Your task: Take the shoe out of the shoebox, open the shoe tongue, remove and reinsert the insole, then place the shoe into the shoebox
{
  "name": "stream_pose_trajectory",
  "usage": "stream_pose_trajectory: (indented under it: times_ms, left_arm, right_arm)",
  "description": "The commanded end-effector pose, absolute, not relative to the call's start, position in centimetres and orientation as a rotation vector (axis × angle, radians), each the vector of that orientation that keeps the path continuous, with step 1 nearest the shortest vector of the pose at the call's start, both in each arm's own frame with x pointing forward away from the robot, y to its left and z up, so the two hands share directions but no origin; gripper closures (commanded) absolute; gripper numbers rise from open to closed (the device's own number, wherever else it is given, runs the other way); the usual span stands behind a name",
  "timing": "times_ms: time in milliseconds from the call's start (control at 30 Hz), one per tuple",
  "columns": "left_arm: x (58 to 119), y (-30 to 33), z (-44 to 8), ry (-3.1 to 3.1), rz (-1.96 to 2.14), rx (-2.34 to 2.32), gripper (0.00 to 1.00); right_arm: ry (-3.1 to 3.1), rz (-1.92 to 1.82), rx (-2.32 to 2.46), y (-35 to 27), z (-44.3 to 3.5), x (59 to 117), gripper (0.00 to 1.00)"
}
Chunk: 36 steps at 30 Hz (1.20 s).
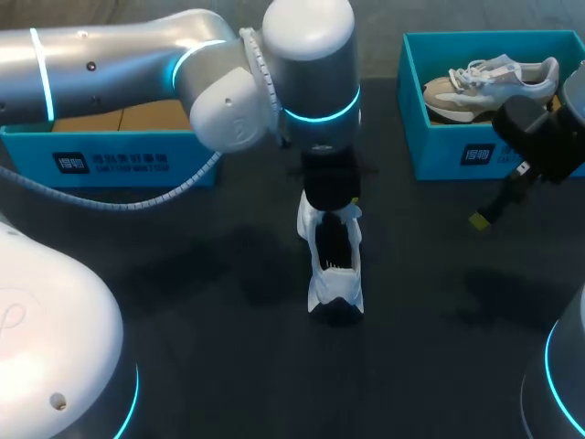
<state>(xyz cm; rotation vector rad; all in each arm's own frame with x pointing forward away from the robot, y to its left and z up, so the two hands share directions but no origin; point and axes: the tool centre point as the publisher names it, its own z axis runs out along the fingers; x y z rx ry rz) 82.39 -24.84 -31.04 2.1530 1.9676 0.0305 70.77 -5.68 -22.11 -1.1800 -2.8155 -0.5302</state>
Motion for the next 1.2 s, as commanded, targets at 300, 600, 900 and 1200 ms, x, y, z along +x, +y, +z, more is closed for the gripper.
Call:
stream_pose_trajectory:
  times_ms: [300,600,900,1200]
  left_arm:
    - [83.0,-24.2,-30.4,1.953,0.042,2.151,0.60]
    - [84.5,-25.2,-30.8,1.952,0.052,2.152,0.60]
    - [83.8,-26.0,-31.6,1.896,0.031,2.236,0.60]
    - [82.8,-24.7,-31.9,1.874,0.032,2.296,0.62]
  right_arm:
    - [-2.815,-0.524,-1.183,-5.6,-22.2,70.9,0.00]
    - [-2.815,-0.524,-1.183,-5.6,-22.2,70.9,0.00]
    - [-2.815,-0.524,-1.183,-5.6,-22.2,70.9,0.00]
    - [-2.815,-0.524,-1.183,-5.6,-22.2,70.9,0.00]
